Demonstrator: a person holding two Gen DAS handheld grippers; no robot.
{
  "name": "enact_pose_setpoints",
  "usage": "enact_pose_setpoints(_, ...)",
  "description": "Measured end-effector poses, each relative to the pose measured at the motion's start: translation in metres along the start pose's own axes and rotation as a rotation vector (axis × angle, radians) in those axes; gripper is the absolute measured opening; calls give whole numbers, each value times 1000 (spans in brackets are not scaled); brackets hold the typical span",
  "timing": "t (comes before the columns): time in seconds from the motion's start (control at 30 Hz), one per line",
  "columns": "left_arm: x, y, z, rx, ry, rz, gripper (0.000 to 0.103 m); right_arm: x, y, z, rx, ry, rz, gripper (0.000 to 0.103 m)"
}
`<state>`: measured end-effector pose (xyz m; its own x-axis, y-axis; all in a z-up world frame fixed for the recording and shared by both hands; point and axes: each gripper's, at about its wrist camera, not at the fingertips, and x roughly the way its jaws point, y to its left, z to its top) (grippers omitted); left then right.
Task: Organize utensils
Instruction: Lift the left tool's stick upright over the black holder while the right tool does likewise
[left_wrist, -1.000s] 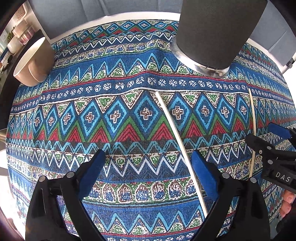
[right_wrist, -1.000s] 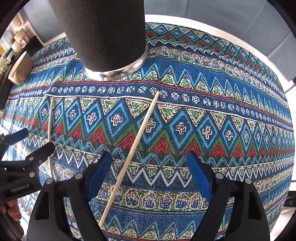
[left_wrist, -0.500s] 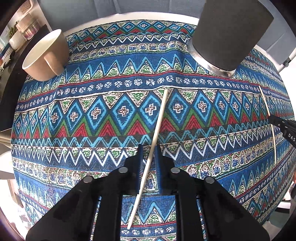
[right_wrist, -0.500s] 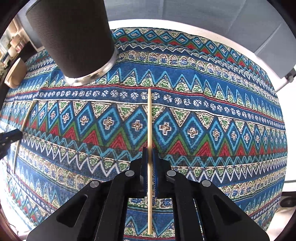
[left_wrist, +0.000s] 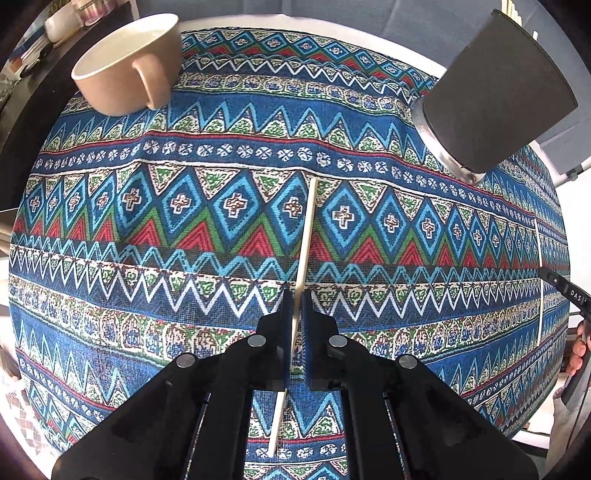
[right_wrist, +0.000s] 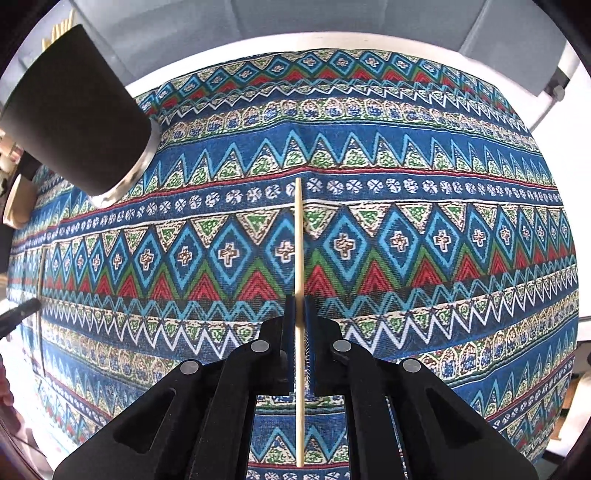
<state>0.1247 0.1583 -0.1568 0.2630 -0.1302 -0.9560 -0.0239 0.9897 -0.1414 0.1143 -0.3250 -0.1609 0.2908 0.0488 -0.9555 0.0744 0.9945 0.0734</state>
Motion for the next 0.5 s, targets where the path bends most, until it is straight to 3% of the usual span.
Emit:
enact_pose_setpoints(0.2, -22, 37, -11, -22, -20, 40, 4, -16, -52, 11, 14, -20, -13, 4)
enact_pose_setpoints(0.5, -81, 46, 16, -5, -126, 63, 4, -51, -41, 50, 22, -90, 21, 4)
